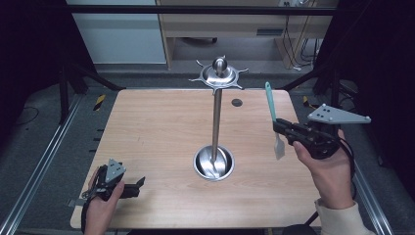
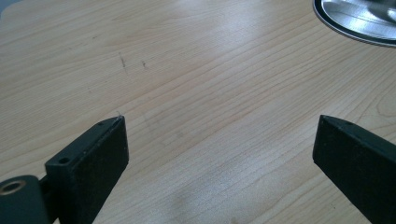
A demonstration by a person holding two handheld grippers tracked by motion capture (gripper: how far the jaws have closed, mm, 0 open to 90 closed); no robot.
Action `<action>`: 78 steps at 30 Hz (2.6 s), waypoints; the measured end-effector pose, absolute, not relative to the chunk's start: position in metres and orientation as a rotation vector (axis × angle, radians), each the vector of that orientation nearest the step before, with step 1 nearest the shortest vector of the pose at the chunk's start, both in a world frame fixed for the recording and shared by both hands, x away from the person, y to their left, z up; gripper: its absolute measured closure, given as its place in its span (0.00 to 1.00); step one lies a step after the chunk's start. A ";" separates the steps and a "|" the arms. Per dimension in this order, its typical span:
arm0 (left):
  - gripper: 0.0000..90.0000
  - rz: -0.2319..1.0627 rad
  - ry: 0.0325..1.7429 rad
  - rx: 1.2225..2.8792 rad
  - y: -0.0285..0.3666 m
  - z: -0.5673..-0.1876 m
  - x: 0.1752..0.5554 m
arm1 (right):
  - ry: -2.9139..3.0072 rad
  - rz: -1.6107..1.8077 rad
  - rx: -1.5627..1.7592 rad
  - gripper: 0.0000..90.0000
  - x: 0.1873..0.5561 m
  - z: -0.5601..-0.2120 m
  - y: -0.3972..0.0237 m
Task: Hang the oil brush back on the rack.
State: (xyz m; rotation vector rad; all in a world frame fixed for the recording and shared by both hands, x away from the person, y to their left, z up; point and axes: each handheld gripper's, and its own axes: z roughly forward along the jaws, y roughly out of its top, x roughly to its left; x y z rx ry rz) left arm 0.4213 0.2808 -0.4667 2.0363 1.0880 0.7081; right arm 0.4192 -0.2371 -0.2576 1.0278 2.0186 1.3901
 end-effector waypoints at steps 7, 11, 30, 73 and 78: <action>0.04 0.709 1.088 2.037 0.281 -0.467 0.421 | 1.995 1.435 0.988 0.91 0.415 -0.256 -0.230; 0.04 0.710 1.087 2.035 0.281 -0.467 0.421 | 1.989 1.457 0.959 0.91 0.413 -0.256 -0.223; 0.04 0.709 1.086 2.033 0.281 -0.466 0.421 | 2.007 1.530 0.882 0.91 0.407 -0.258 -0.204; 0.04 0.706 1.083 2.035 0.281 -0.466 0.421 | 2.026 1.540 0.902 0.91 0.428 -0.270 -0.174; 0.04 0.706 1.083 2.037 0.281 -0.466 0.421 | 2.013 1.550 0.909 0.91 0.431 -0.273 -0.171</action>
